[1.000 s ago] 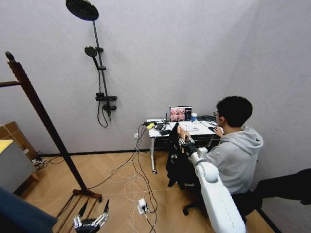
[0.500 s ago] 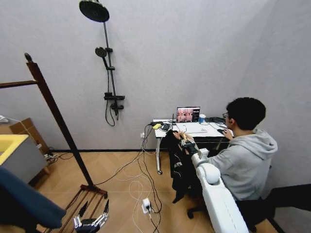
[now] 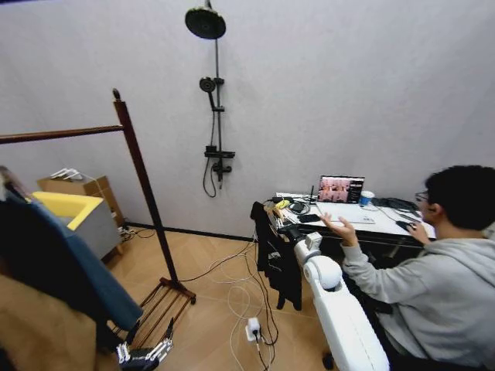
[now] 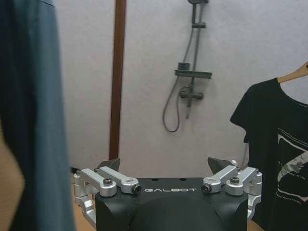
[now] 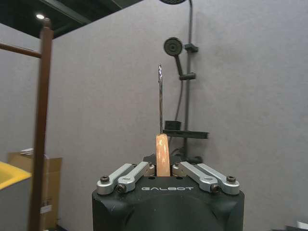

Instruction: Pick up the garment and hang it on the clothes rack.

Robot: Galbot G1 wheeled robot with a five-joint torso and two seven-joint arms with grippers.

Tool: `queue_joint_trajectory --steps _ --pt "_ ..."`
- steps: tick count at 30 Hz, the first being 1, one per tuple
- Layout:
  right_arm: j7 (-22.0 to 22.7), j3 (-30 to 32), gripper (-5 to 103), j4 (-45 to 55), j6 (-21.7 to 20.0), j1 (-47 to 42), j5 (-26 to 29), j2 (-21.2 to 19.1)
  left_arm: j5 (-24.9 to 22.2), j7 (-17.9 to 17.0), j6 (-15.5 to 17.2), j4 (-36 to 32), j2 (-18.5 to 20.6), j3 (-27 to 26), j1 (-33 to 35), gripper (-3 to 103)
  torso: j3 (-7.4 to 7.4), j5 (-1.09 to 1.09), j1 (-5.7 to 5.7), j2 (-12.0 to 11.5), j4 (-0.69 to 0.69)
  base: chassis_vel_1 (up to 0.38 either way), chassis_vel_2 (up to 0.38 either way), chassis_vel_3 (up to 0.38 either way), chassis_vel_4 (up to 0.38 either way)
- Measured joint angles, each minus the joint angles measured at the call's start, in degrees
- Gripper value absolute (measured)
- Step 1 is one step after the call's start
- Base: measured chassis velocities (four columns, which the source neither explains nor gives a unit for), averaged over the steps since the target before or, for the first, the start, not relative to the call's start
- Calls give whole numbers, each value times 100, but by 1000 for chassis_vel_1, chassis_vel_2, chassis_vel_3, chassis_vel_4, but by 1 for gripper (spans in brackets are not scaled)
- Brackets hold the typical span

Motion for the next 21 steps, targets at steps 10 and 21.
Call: queue_joint_trajectory --steps 10,21 --pt "97 -222 10 157 -145 119 131 -30 0 0 0 0 0 0 0 100 1 2 0 0 -2 130 122 119 125" --pt "72 -183 10 184 -161 204 92 -69 0 0 0 0 0 0 0 100 0 1 1 0 -2 121 120 124 118"
